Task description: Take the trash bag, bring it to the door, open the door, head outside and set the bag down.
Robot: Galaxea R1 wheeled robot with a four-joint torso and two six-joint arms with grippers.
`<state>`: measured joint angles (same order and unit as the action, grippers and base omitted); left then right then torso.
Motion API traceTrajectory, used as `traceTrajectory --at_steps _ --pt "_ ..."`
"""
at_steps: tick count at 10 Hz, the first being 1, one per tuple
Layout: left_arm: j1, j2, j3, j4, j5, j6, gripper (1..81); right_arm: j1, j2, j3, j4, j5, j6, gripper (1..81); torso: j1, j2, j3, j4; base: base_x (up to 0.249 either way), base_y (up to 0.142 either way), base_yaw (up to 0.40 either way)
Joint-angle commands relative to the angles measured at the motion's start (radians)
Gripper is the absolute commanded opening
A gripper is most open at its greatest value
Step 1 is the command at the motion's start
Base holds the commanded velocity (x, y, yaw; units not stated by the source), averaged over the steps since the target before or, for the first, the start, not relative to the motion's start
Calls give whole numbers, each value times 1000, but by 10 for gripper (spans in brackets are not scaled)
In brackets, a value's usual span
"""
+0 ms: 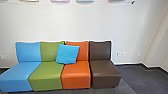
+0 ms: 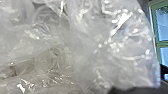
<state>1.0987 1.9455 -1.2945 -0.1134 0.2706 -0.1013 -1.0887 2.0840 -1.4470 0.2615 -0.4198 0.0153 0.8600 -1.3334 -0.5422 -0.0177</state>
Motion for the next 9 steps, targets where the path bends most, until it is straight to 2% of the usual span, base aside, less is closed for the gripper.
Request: traceTrajectory --at_steps 1,3,4,5,6,7,9 --pt "91 107 -118 83 -83 6 10 19 27 -59 24 -39 -6 811 -62 97 95 0 0 0 0" --pt "151 188 -195 95 -116 6 10 -20 90 -133 18 -34 -14 811 -108 164 164 0 0 0 0" --pt "172 233 -238 97 -117 6 10 -33 119 -167 19 -33 -31 811 -129 197 99 0 0 0 0" --pt "191 282 -290 97 -119 6 10 -46 142 -190 19 -33 -41 811 -149 226 122 0 0 0 0" --pt "204 344 -360 95 -117 6 10 -56 173 -205 18 -31 -60 811 -223 340 126 0 0 0 0" --pt "214 376 -393 97 -117 6 10 -64 187 -213 18 -31 -69 811 -179 271 135 0 0 0 0" --pt "230 423 -448 97 -117 6 10 -86 222 -240 18 -25 -81 811 -219 333 138 0 0 0 0"
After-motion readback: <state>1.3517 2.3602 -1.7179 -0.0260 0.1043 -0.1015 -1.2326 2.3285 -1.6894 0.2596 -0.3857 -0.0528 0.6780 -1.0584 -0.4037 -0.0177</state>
